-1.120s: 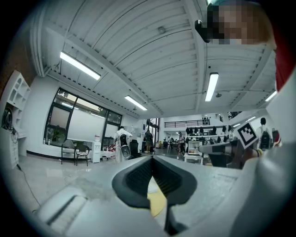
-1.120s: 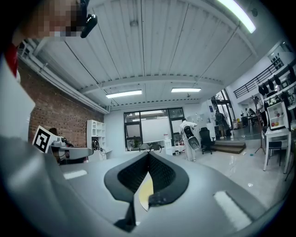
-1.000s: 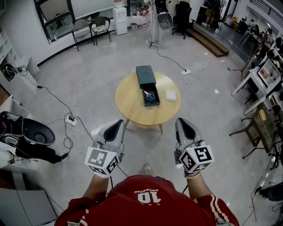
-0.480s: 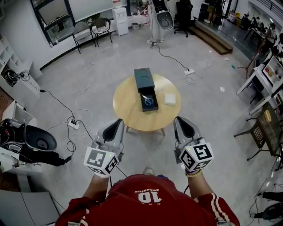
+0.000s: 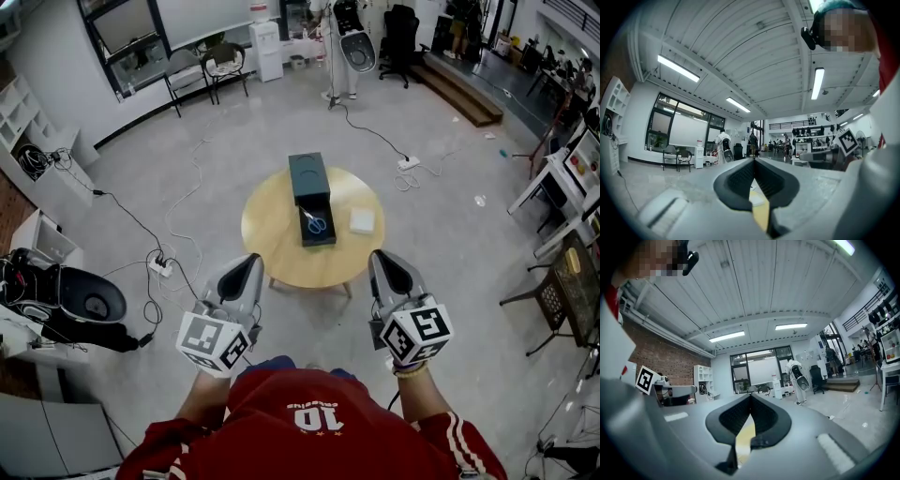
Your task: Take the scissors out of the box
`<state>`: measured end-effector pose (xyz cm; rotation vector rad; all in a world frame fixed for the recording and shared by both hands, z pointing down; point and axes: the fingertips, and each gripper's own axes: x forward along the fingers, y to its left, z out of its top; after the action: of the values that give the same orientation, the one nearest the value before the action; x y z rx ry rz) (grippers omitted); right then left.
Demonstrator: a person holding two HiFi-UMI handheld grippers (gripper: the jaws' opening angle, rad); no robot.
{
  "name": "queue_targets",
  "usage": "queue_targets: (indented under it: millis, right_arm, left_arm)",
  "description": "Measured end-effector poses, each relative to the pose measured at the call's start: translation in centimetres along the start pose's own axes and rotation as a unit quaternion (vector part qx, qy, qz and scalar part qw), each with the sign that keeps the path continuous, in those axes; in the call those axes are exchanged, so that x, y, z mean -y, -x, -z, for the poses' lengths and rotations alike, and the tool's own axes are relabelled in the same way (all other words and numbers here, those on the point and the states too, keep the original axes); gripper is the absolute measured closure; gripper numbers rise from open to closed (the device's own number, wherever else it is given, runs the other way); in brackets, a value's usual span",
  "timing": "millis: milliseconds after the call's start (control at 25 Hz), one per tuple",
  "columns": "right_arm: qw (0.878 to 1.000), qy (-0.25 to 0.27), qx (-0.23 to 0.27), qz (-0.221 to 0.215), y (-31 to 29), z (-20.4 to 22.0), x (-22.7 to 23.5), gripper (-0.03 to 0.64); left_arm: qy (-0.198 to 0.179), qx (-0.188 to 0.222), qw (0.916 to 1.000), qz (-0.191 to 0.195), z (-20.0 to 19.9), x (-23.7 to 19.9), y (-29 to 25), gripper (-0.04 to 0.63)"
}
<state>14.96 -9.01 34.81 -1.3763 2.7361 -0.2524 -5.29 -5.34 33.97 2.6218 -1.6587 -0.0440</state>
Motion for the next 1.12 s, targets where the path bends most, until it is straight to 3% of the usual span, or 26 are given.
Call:
queue_targets:
  millis: [280,800,1120]
  right_arm:
    - [1.0,-0.002,0.007,-0.008,0.1,-0.2,0.1,0.615]
    - [1.0,0.003,-0.007,-0.009,-1.2,0.3,1.1,0.615]
    - [1.0,0.009,-0.023,-0.017,-4.7,0.8,2.0,0.615]
  left_arm:
    - [-0.025,0.0,0.9997,-0.003,-0.3,0.5,-0.7,0.592]
    - [-0.036,-0.006,0.9993,0.013,0.6,0.7,-3.0,0.592]
    - [-0.018,-0.014,0.9997,0.005,2.1,-1.7,-5.1,0.592]
